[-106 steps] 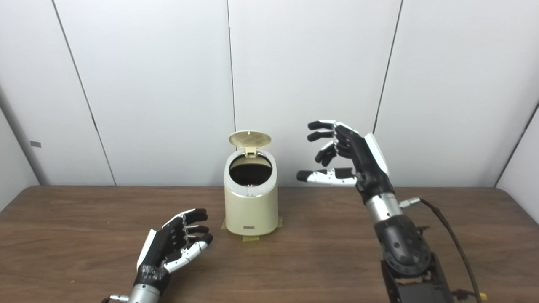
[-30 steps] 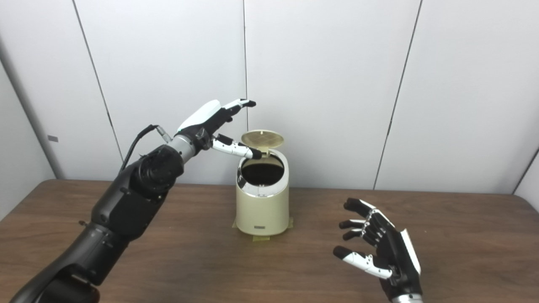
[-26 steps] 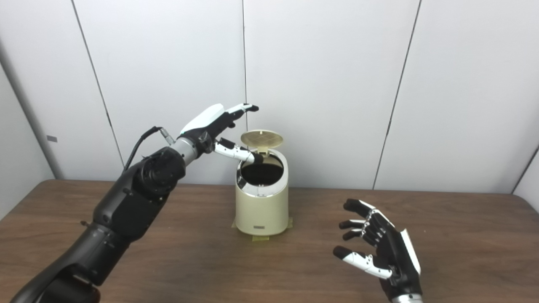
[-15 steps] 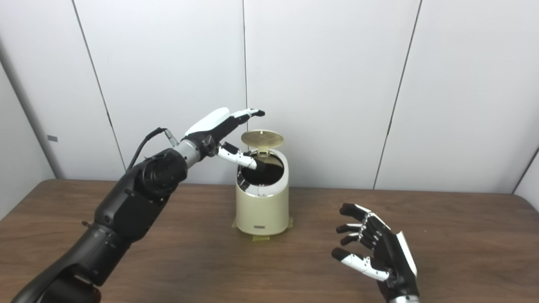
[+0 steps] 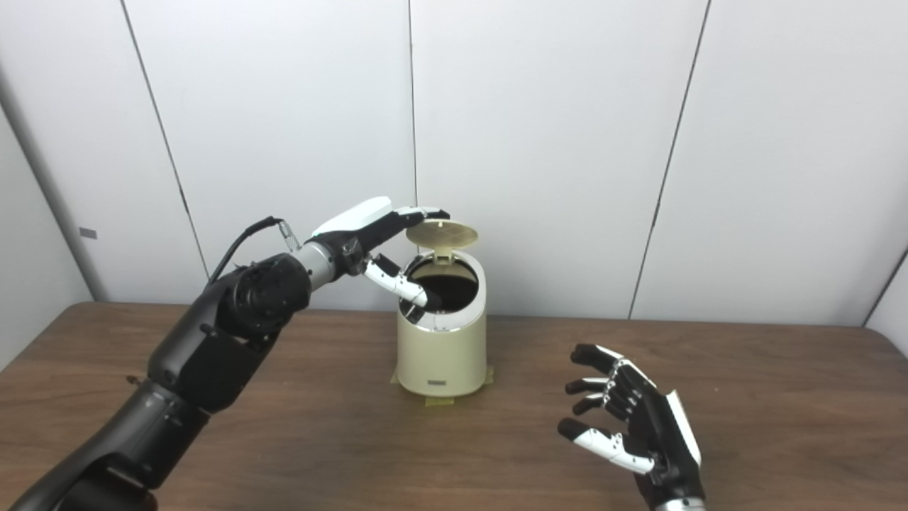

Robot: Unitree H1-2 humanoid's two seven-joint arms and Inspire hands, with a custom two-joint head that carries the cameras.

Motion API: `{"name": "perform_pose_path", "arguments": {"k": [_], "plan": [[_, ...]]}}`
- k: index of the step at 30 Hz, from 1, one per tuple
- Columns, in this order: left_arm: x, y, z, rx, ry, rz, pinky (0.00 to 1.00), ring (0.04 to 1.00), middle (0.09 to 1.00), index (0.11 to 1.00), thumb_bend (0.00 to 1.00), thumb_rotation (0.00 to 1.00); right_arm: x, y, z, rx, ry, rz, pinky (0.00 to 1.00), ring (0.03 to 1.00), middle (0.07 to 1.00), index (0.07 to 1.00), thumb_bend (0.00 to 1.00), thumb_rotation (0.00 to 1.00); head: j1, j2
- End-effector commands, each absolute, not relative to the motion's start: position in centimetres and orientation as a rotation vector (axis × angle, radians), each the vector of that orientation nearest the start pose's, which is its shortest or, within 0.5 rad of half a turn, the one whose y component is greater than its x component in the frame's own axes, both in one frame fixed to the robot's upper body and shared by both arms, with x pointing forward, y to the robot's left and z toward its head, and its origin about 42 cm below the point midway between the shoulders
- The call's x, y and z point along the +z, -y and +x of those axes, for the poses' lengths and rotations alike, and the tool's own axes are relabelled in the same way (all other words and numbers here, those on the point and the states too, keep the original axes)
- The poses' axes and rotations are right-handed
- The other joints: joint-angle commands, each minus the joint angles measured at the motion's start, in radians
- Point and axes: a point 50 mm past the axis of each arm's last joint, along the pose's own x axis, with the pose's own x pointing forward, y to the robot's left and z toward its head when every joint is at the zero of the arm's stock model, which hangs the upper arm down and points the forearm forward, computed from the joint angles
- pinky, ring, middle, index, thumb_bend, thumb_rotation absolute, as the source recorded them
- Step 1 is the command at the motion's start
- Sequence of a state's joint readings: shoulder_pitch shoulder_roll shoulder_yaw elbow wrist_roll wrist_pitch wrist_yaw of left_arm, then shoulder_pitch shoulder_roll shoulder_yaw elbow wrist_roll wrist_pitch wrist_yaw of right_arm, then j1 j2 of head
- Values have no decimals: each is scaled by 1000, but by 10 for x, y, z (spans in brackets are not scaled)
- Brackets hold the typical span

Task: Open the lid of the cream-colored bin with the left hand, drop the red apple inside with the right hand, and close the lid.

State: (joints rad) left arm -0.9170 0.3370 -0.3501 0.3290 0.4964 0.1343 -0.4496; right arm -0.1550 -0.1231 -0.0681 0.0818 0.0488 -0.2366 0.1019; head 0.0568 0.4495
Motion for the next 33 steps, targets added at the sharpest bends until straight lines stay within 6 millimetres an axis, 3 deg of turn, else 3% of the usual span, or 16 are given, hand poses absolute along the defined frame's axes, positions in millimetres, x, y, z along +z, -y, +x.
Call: {"name": "perform_pose_path", "arguments": {"k": [1, 14, 21, 33], "plan": [[371, -168, 504, -486, 335, 1143, 1000, 1000, 960, 933, 1000, 315, 161, 254, 341, 71, 395, -108, 463, 606, 760, 734, 844, 375, 1, 2], [375, -171, 487, -529, 328, 1149, 1000, 1000, 957, 924, 1000, 316, 161, 253, 342, 62, 400, -122, 487, 605, 759, 729, 814, 350, 1, 1], [369, -169, 481, -567, 328, 1153, 1000, 1000, 956, 926, 1000, 359, 162, 252, 342, 57, 385, -124, 514, 626, 758, 730, 774, 277, 1, 3], [367, -167, 472, -628, 319, 1245, 1000, 1000, 944, 925, 1000, 366, 164, 250, 341, 59, 372, -135, 517, 636, 757, 729, 766, 272, -1, 10]]}}
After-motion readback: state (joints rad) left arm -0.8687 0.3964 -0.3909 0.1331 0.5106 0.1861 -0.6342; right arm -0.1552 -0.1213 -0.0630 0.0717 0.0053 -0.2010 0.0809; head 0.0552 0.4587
